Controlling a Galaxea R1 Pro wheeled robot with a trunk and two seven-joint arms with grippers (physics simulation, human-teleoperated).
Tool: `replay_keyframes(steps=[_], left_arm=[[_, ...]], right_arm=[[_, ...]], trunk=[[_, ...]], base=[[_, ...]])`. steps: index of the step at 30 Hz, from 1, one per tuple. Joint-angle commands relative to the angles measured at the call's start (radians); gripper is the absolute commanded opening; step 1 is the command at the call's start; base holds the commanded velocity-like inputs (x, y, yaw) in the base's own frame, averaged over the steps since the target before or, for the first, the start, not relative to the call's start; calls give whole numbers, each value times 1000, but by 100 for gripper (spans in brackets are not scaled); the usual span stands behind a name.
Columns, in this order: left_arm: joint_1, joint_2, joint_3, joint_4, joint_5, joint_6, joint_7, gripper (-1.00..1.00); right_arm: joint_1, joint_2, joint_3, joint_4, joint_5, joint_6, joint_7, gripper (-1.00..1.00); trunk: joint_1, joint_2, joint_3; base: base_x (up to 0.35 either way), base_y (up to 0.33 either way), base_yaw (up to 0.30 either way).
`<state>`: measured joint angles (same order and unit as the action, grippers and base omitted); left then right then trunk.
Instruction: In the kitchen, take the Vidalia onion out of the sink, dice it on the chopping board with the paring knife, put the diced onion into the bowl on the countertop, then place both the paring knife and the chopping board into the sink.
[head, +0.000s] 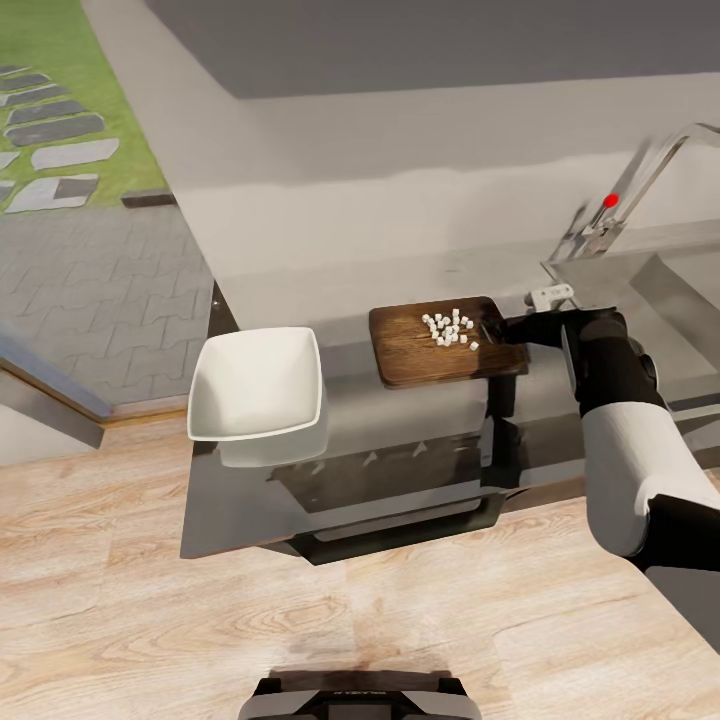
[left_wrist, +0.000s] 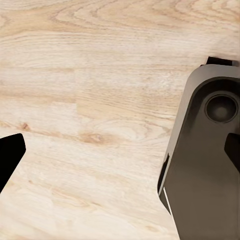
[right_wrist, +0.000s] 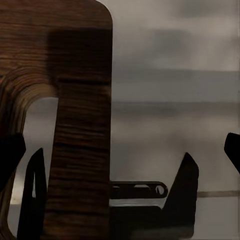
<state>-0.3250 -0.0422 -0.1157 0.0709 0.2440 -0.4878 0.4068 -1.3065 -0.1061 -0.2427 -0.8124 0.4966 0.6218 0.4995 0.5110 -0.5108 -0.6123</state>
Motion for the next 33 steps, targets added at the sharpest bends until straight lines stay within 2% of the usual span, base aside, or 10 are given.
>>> replay_keyframes(steps=[1,9,27,33], left_arm=[[-2,-1,-9,4,8,-6,1,100],[-2,-1,-9,4,8,-6,1,100],[-2,-1,-9,4,8,-6,1,100],[-2,-2,-9,4,8,-6,1,100]], right_arm=[[-1,0,-3,0,11,2,8,100],[0,0,-3,6,10,1,-21,100],[-1,4,0,42,10,-3,-26,100],[-1,8,2,68,59,-12,-49,100]], trunk=[[0,-1,-1],[0,-1,-1],[0,-1,-1],[0,-1,-1]], base=[[0,0,0],[0,0,0],[0,0,0],[0,0,0]])
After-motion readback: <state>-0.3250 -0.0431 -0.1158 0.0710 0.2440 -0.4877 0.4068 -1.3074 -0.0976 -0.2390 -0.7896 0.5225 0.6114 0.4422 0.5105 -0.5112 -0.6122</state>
